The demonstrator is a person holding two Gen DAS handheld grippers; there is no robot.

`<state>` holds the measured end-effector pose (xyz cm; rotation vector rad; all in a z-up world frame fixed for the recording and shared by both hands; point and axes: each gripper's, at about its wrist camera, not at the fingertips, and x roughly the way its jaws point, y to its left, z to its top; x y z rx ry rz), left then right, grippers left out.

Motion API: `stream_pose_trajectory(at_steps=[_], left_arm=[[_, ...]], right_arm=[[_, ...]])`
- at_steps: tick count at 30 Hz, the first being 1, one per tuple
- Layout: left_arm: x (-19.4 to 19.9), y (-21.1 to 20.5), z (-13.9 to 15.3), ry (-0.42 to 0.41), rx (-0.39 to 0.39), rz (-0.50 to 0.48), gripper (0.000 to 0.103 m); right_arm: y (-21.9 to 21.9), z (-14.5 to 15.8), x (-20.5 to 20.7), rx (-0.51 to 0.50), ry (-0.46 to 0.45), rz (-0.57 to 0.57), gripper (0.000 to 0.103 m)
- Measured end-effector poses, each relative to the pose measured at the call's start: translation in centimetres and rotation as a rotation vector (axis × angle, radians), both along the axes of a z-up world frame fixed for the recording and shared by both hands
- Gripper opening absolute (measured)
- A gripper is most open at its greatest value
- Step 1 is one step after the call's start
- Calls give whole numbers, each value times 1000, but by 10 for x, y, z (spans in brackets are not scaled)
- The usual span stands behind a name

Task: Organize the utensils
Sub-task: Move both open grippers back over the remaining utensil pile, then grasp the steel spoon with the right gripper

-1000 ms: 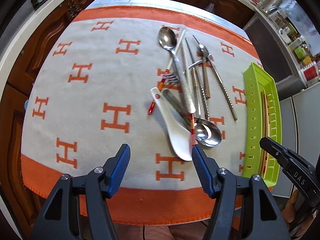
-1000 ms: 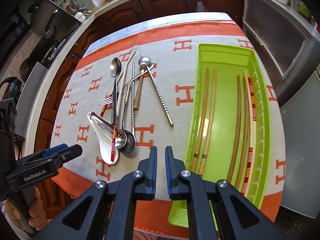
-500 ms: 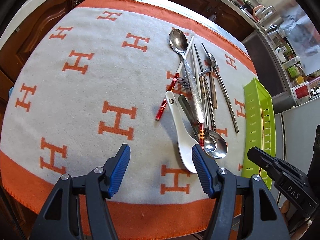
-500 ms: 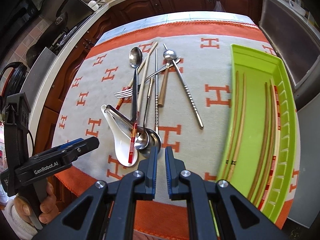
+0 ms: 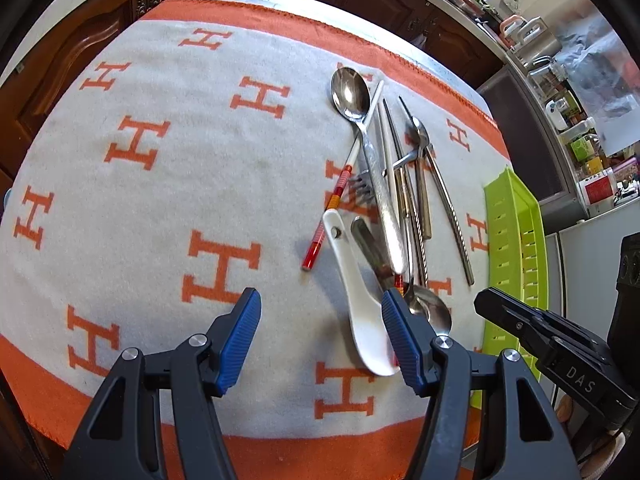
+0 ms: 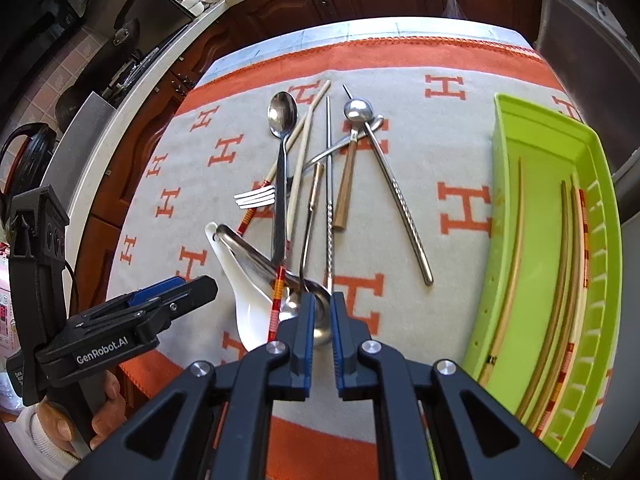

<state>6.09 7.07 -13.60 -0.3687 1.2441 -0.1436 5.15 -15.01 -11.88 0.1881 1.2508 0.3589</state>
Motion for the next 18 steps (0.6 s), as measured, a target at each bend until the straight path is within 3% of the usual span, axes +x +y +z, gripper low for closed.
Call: stream_pose_trajectory(at_steps=[11,18], left_arm=[[35,23,13,-34,6,42,60],[59,42,9,-25,20,84,60]], right_arm=[[34,10,51,33,-52,80,8],[56,-7,95,45,-23,106,8]])
